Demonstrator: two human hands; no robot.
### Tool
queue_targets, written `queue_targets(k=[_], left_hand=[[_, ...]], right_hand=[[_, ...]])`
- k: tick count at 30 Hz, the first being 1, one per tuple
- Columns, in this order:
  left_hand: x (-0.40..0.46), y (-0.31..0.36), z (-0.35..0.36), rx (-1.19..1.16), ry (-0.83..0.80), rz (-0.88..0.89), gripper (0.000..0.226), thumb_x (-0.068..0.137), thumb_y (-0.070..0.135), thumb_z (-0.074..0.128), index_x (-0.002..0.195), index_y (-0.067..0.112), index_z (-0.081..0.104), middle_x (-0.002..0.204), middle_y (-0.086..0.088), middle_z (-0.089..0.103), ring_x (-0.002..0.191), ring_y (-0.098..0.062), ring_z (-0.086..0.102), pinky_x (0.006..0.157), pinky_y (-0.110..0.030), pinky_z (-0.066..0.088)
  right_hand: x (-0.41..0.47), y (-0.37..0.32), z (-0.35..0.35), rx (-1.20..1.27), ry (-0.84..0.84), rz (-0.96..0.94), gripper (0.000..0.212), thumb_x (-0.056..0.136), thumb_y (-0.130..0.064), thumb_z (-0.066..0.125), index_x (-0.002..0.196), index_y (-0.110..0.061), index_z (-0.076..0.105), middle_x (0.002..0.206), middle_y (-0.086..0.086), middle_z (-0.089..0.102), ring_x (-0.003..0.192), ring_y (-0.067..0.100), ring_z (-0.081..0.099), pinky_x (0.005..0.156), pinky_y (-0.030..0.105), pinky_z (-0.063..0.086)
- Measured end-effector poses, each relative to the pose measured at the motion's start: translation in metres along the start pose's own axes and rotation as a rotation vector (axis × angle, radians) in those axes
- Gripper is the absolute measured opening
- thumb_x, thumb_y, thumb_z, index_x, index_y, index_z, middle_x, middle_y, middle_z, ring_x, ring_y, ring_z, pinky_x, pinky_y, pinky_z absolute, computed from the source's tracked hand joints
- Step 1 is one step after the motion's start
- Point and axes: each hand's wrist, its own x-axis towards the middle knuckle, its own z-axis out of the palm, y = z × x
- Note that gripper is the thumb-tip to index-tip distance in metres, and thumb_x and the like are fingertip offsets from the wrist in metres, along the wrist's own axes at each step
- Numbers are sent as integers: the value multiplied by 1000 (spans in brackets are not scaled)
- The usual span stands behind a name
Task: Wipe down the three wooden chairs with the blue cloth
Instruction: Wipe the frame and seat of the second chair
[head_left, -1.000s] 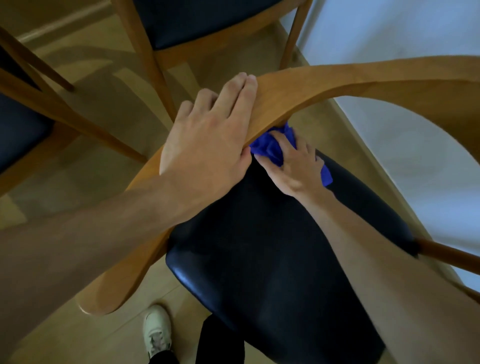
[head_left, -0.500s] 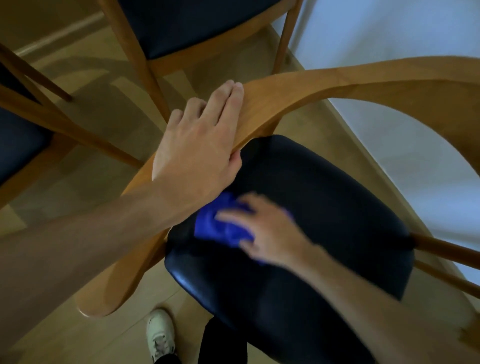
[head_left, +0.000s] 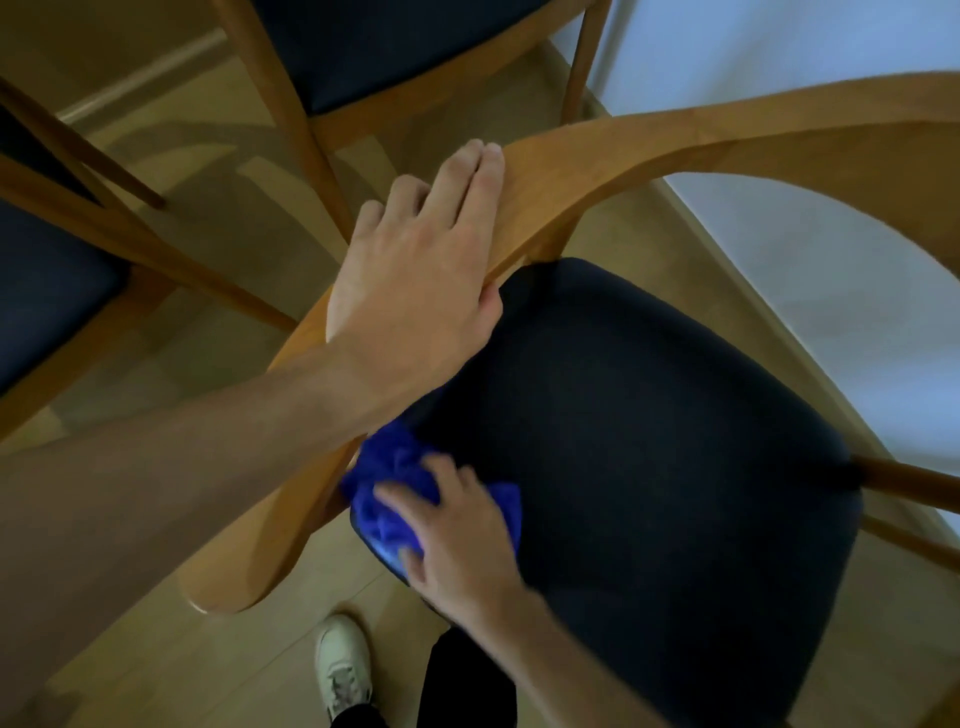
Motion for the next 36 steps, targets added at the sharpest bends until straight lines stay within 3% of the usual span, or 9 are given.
queue_targets(k=[5, 9, 12, 16, 23, 25, 29, 33, 36], left_hand=[[0, 1, 0, -24, 1, 10, 86, 85, 39, 63, 150, 12, 14, 153, -7, 24, 124, -32, 43, 102, -48, 39], [2, -2, 1, -20, 3, 3, 87, 84, 41, 63, 150, 13, 13, 153, -6, 24, 124, -31, 44, 102, -47, 39], [2, 0, 1, -10, 1, 3, 86, 85, 40, 63, 150, 14, 14, 153, -6, 25, 123, -31, 44, 101, -48, 40], [2, 0, 3, -18, 12, 10, 85, 85, 40, 63, 150, 14, 14, 153, -5, 24, 124, -30, 43, 102, -47, 39], [-2, 0, 1, 11, 4, 10, 85, 85, 40, 62, 150, 13, 15, 153, -7, 25, 124, -30, 42, 103, -47, 39], [-2, 3, 0, 4, 11, 21, 84, 85, 41, 61, 150, 12, 16, 154, -7, 24, 132, -30, 36, 108, -47, 34], [-33, 5, -5, 162, 51, 159, 77, 89, 41, 52, 150, 10, 18, 157, -10, 19, 144, -28, 17, 115, -44, 16], [-110, -20, -11, 60, 3, 20, 72, 89, 27, 57, 150, 9, 22, 156, -10, 23, 145, -25, 17, 116, -40, 15], [-129, -31, -13, 21, -22, 41, 69, 90, 22, 56, 149, 9, 24, 156, -10, 25, 145, -24, 18, 118, -39, 15]], right_hand=[[11, 53, -52, -36, -109, -338, 63, 78, -30, 68, 136, -37, 46, 138, 8, 41, 108, 31, 50, 87, 44, 50], [66, 164, -142, -74, 364, 148, 60, 81, -26, 65, 138, -33, 47, 137, 13, 44, 117, 34, 50, 100, 39, 42], [100, 199, -157, -69, 372, 366, 60, 82, -35, 61, 141, -31, 46, 135, 12, 48, 117, 32, 51, 100, 37, 41], [80, 137, -98, -36, 358, 300, 61, 81, -37, 64, 139, -37, 45, 142, 7, 44, 113, 32, 55, 94, 39, 47], [0, 33, -33, 106, -106, -203, 61, 80, -34, 63, 137, -41, 46, 146, -3, 39, 103, 26, 50, 87, 45, 49], [10, 53, -61, 84, 29, -192, 60, 78, -32, 65, 136, -40, 51, 146, -1, 42, 108, 28, 52, 92, 44, 49], [34, 102, -108, 29, 362, 183, 61, 81, -30, 66, 139, -38, 48, 146, 3, 41, 114, 29, 50, 98, 35, 42], [27, 61, -47, -59, 329, 302, 66, 79, -34, 69, 141, -36, 46, 145, 8, 42, 109, 35, 52, 92, 39, 45], [-20, -19, 28, -34, 186, 174, 71, 71, -35, 75, 136, -36, 48, 141, 5, 46, 97, 29, 52, 79, 39, 48]])
